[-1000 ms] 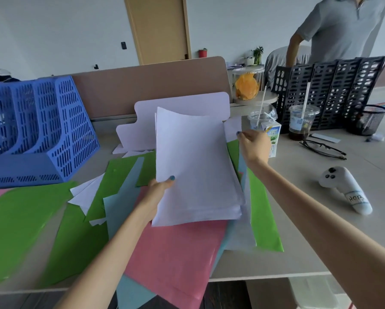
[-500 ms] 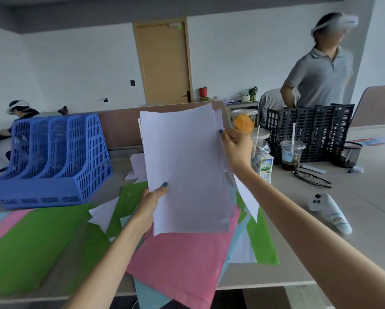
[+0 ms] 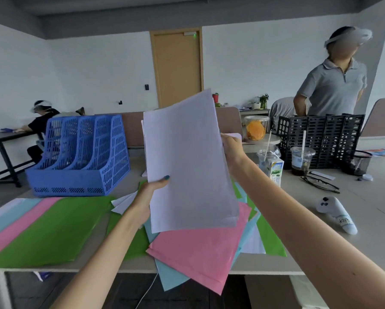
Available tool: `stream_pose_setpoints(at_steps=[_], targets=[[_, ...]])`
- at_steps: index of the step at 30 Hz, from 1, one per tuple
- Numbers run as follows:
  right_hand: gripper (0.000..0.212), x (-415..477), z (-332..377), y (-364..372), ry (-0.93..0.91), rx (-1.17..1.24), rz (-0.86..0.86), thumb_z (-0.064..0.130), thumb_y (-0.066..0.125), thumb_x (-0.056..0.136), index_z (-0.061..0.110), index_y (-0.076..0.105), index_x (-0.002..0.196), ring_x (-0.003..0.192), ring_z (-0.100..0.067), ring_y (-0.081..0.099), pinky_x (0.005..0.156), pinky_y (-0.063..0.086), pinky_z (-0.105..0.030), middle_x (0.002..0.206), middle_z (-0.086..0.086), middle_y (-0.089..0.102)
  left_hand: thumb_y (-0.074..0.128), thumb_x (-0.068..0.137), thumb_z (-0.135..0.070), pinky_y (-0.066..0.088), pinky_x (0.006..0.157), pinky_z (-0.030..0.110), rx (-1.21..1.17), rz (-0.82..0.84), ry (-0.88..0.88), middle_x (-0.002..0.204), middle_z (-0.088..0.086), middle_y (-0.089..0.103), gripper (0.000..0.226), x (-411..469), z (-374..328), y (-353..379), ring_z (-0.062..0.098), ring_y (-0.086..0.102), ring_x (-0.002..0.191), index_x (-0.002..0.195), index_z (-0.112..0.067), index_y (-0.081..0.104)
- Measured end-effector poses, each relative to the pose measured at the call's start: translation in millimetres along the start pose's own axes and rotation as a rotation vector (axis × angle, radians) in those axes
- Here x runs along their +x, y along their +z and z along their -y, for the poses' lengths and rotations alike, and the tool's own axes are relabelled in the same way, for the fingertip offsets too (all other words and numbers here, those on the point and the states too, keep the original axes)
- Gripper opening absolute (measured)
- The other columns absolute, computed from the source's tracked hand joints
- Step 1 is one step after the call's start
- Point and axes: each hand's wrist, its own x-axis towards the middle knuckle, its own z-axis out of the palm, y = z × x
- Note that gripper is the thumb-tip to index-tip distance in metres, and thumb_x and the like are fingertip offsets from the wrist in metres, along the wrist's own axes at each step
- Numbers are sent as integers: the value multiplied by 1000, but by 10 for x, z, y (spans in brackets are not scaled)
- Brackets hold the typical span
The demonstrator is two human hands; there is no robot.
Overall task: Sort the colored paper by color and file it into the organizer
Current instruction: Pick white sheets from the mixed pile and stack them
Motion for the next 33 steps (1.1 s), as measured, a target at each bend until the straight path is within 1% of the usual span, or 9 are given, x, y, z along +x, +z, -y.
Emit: stream_pose_setpoints(at_steps=[4,9,13,16,21,24,27,30,33], targets=[[37,-72,-139,-75,183,46,-13,5,38,95,25,20,69,32,-11,33,43,30,-21,45,3,38,71,79,-34,35,108,37,11,114,-94,117,-6,68,41,10,-6,-140,16,57,117,118,-23,66],[24,190,-839,-398,364,-23,-55,10,44,94,11,55,73,56,-16,53,52,46,-21,70,-4,59,74,78,-39,23,107,25,146,107,-134,106,-21,65,32,119,277,-213,-5,52,106,107,-28,66],[26,230,-1327,-626,460,-2,-88,22,39,94,7,60,95,69,-24,58,57,53,-27,78,-10,60,84,58,-52,27,112,36,291,18,-195,133,-12,53,85,310,630,-326,14,41,131,131,-21,52],[38,81,-1518,-720,578,-4,32,33,39,94,9,61,112,75,-24,59,66,47,-28,87,-10,63,76,79,-29,34,100,28,390,-12,-221,139,-2,48,70,376,868,-320,17,43,127,138,-13,42],[15,-87,-1576,-727,611,-125,84,11,54,89,0,63,86,48,-18,64,46,50,-19,64,-9,67,65,87,-7,39,68,23,443,-80,-212,121,8,54,44,392,1020,-217,18,49,102,123,-7,39],[45,-22,-1713,-750,570,-229,-60,15,79,59,-3,67,98,69,-26,66,62,55,-31,88,-15,69,59,92,-10,40,73,27,465,-69,-217,117,5,53,38,360,979,-172,18,50,102,125,-8,40],[57,-16,-1769,-749,526,-359,-135,26,84,32,2,72,83,75,-24,70,72,59,-36,85,-12,72,45,95,-6,38,67,25,543,-21,-191,104,6,59,20,333,966,-157,15,51,85,113,-11,53],[12,-214,-1628,-612,485,-423,-34,3,73,71,-1,61,72,46,-13,61,47,49,-17,62,-13,65,43,95,-1,35,60,23,583,-20,-152,93,7,58,22,310,990,-138,16,50,77,109,-10,58],[16,-244,-1682,-589,369,-493,10,-11,53,81,3,60,84,59,-20,54,46,41,-15,69,-11,59,44,94,1,41,67,24,548,-49,-108,102,7,61,27,299,1015,-150,21,55,89,114,-9,58]])
